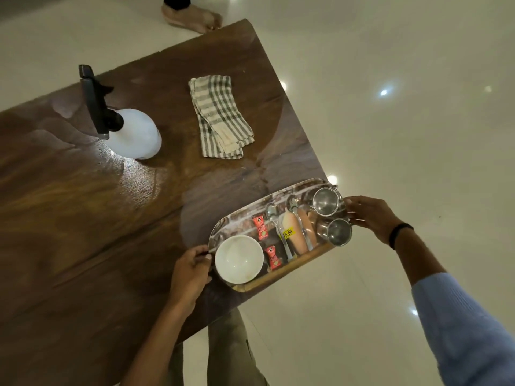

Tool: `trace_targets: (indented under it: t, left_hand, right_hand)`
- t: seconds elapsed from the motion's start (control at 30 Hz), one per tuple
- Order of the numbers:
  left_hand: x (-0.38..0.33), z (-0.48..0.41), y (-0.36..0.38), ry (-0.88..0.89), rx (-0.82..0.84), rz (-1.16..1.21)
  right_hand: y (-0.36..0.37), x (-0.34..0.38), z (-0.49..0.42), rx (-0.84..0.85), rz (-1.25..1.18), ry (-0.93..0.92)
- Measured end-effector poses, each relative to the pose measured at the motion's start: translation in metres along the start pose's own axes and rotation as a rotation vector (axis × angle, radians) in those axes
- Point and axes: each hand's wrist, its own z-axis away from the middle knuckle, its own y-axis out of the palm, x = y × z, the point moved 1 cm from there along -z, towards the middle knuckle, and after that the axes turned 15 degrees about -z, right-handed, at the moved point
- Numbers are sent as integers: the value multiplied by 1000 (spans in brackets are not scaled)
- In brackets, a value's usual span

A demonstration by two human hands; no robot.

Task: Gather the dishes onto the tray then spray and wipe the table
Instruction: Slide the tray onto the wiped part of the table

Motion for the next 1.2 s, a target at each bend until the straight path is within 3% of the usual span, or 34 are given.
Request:
trace_targets:
  t: [0.37,0.77,0.97,1.2]
  left_hand:
    - [2,-2,17,9,28,-61]
    - [17,4,-14,149,-115,-76]
    - [42,15,-77,186,-168,-45]
    - [88,29,-184,204,-298,-46]
  right_hand:
    - [6,0,-3,6,26,-31]
    - [22,-4,5,13,92,-69]
    - [83,3,39,43,105,-128]
    - [209,17,94,155,110,-189]
